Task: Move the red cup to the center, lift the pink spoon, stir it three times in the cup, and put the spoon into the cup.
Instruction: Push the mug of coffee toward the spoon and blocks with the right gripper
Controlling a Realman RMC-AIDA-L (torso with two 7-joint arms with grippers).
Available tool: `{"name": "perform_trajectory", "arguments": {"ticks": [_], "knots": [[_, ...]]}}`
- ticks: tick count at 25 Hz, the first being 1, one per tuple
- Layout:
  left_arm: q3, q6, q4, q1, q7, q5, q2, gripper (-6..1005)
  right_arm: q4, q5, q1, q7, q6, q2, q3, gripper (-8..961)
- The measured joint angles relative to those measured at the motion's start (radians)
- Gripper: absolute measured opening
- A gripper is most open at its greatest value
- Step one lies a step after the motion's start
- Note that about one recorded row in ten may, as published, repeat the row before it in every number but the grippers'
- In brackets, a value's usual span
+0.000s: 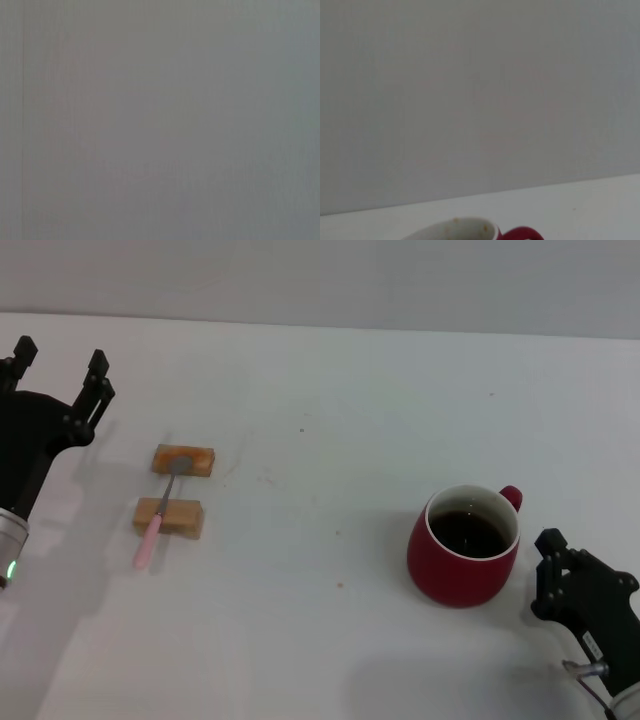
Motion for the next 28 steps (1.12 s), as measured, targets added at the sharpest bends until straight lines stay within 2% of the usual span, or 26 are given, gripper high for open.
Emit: {"name": "perform_trajectory", "arguments": {"ticks": [9, 28], "knots": [[0.002, -0.001, 0.000, -0.007, 0.000, 0.000, 0.000, 777, 0.005, -0.003, -0.012, 0.000, -0.002, 0.003, -0.012, 0], [0.002, -0.001, 0.000, 0.001, 0.000, 0.000, 0.000, 777, -0.004, -0.024, 0.042, 0.001, 0.023, 0.003, -0.008, -1]]}}
